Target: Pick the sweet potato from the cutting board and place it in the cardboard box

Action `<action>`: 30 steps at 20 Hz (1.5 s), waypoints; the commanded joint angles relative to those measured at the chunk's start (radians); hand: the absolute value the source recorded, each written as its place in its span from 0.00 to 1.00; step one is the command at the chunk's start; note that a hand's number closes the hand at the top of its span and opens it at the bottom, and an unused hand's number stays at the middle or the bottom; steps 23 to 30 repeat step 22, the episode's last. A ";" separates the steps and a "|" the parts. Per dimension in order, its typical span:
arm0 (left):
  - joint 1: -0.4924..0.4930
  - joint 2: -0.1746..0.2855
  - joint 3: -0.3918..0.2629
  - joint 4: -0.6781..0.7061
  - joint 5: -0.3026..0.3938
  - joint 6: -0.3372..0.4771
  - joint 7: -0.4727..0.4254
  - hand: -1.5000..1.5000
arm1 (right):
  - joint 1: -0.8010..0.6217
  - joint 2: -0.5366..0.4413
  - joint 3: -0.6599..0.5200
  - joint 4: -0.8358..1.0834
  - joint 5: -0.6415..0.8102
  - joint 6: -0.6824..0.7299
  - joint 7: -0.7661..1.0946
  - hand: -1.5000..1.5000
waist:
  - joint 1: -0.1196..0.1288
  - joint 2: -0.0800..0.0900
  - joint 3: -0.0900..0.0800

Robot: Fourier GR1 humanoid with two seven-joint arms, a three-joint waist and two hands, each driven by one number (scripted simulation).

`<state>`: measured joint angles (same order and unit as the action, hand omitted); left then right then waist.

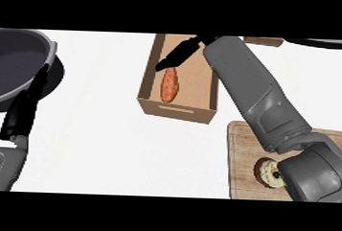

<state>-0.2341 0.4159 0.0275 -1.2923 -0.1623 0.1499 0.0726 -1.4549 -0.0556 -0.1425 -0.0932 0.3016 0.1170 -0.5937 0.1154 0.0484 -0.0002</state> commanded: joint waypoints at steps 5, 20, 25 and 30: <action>-0.001 0.005 0.012 -0.017 0.010 -0.008 0.010 0.50 | 0.006 -0.183 -0.089 0.007 -0.083 0.171 -0.005 0.00 | 0.005 0.007 0.001; -0.012 -0.026 -0.019 -0.038 -0.010 0.001 -0.002 0.50 | 0.120 -0.469 -0.057 0.003 -0.037 0.353 -0.086 0.00 | 0.026 0.032 0.006; -0.012 -0.036 -0.024 -0.029 -0.007 -0.003 -0.005 0.50 | 0.091 -0.487 -0.033 -0.003 -0.012 0.371 -0.065 0.00 | 0.040 0.034 0.004; -0.012 -0.036 -0.024 -0.029 -0.007 -0.003 -0.005 0.50 | 0.091 -0.487 -0.033 -0.003 -0.012 0.371 -0.065 0.00 | 0.040 0.034 0.004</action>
